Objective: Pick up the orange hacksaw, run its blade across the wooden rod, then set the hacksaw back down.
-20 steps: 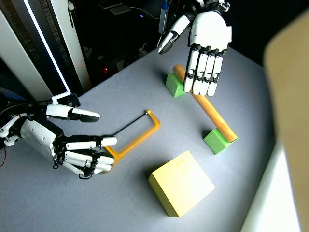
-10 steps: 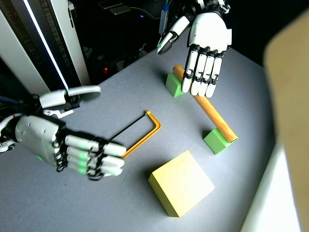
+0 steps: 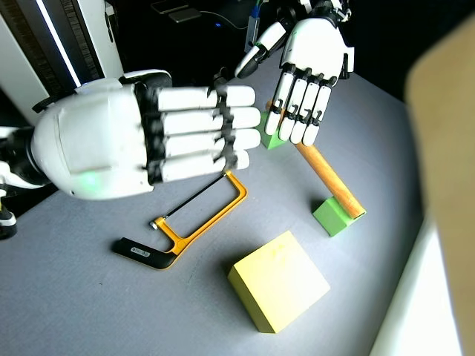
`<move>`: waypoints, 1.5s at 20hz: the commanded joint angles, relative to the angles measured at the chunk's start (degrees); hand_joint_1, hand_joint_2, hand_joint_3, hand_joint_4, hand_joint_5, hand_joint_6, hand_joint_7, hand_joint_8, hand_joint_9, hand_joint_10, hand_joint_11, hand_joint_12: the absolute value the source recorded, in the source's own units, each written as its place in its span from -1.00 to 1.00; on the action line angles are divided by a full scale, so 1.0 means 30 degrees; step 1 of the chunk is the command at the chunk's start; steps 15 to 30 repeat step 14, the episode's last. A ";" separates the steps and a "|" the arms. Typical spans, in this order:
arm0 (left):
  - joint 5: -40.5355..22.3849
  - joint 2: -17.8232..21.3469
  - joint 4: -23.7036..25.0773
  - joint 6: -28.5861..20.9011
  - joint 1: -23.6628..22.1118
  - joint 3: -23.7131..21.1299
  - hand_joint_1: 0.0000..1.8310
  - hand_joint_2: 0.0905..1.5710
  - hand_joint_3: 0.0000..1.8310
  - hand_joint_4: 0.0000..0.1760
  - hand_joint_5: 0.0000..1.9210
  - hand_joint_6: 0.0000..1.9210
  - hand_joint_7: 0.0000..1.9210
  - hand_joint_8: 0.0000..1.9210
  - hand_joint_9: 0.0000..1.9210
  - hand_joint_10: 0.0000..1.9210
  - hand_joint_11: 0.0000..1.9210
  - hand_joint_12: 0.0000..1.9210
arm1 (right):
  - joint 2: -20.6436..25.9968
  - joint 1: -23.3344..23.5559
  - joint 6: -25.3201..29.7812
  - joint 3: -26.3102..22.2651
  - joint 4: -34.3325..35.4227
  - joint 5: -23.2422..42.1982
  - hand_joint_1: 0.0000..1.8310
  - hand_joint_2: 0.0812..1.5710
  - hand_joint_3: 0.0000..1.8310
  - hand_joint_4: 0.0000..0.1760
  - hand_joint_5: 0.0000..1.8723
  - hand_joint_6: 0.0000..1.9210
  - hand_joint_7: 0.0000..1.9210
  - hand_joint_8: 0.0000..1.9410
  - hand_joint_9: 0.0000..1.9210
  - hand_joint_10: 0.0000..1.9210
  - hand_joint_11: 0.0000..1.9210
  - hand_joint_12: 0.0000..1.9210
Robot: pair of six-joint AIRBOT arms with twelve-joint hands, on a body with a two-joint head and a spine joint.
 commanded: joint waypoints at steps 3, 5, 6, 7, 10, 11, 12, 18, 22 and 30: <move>-0.2325 -0.0098 0.0102 0.0474 0.0100 0.0345 -0.76 0.64 -1.00 -1.00 -0.33 -0.92 -0.26 -0.90 -0.28 -0.71 -0.76 0.30 | 0.0193 0.0847 0.0897 0.0901 -0.2067 0.3609 -0.35 0.49 -1.00 -1.00 -0.06 -0.64 -0.06 -0.37 -0.18 -0.02 -0.37 0.62; -0.2468 -0.0136 0.0199 0.0474 0.0115 0.0432 -0.63 0.64 -1.00 -1.00 -0.26 0.26 -0.18 0.18 -0.25 0.50 -0.35 0.77 | 0.0207 0.0954 0.1230 0.1457 -0.3842 0.4522 -0.38 0.50 -1.00 -1.00 -0.27 0.72 -0.10 0.83 -0.08 0.91 -0.06 0.97; -0.2527 -0.0136 0.0234 0.0474 0.0098 0.0446 -0.62 0.66 -1.00 -1.00 -0.33 0.71 -0.26 0.68 -0.25 0.85 -0.24 0.95 | 0.0207 0.0937 0.1224 0.1527 -0.4195 0.4732 -0.37 0.50 -1.00 -1.00 -0.28 0.88 -0.11 0.97 -0.05 0.98 0.02 0.99; -0.2542 -0.0144 0.0237 0.0474 0.0035 0.0452 -0.56 0.64 -1.00 -1.00 -0.30 0.94 -0.15 0.94 -0.09 0.97 -0.05 0.99 | 0.0249 0.0901 0.1272 0.1554 -0.4623 0.4783 -0.35 0.49 -1.00 -1.00 -0.16 0.98 0.00 0.99 0.11 1.00 0.22 1.00; -0.2542 -0.0155 0.0230 0.0474 -0.0221 0.0438 -0.54 0.64 -1.00 -1.00 -0.30 0.99 -0.12 0.99 -0.05 0.99 0.00 1.00 | 0.0253 0.0916 0.1612 0.1546 -0.5792 0.4388 -0.35 0.49 -1.00 -1.00 -0.12 1.00 0.04 1.00 0.16 1.00 0.28 1.00; -0.2569 -0.0155 0.0230 0.0474 -0.0255 0.0446 -0.57 0.66 -1.00 -1.00 0.04 1.00 0.11 1.00 0.15 1.00 0.21 1.00 | 0.0249 0.0914 0.1858 0.1531 -0.6111 0.4178 -0.36 0.53 -0.99 -1.00 0.01 1.00 0.19 1.00 0.33 1.00 0.46 1.00; -0.2624 -0.0155 0.0230 0.0474 -0.0301 0.0457 -0.73 0.73 -0.99 -1.00 0.28 1.00 0.29 1.00 0.34 1.00 0.45 1.00 | 0.0245 0.0907 0.1917 0.1531 -0.6447 0.4132 -0.42 0.64 -0.99 -1.00 0.15 1.00 0.33 1.00 0.49 1.00 0.65 1.00; -0.2624 -0.0155 0.0230 0.0474 -0.0307 0.0469 -0.79 0.74 -1.00 -1.00 0.41 1.00 0.39 1.00 0.44 1.00 0.55 1.00 | 0.0239 0.0784 0.2024 0.1489 -0.6554 0.4159 -0.50 0.72 -0.98 -1.00 0.24 1.00 0.35 1.00 0.50 1.00 0.69 1.00; -0.2624 -0.0155 0.0230 0.0474 -0.0307 0.0469 -0.79 0.74 -1.00 -1.00 0.41 1.00 0.39 1.00 0.44 1.00 0.55 1.00 | 0.0239 0.0784 0.2024 0.1489 -0.6554 0.4159 -0.50 0.72 -0.98 -1.00 0.24 1.00 0.35 1.00 0.50 1.00 0.69 1.00; -0.2624 -0.0155 0.0230 0.0474 -0.0307 0.0469 -0.79 0.74 -1.00 -1.00 0.41 1.00 0.39 1.00 0.44 1.00 0.55 1.00 | 0.0239 0.0784 0.2024 0.1489 -0.6554 0.4159 -0.50 0.72 -0.98 -1.00 0.24 1.00 0.35 1.00 0.50 1.00 0.69 1.00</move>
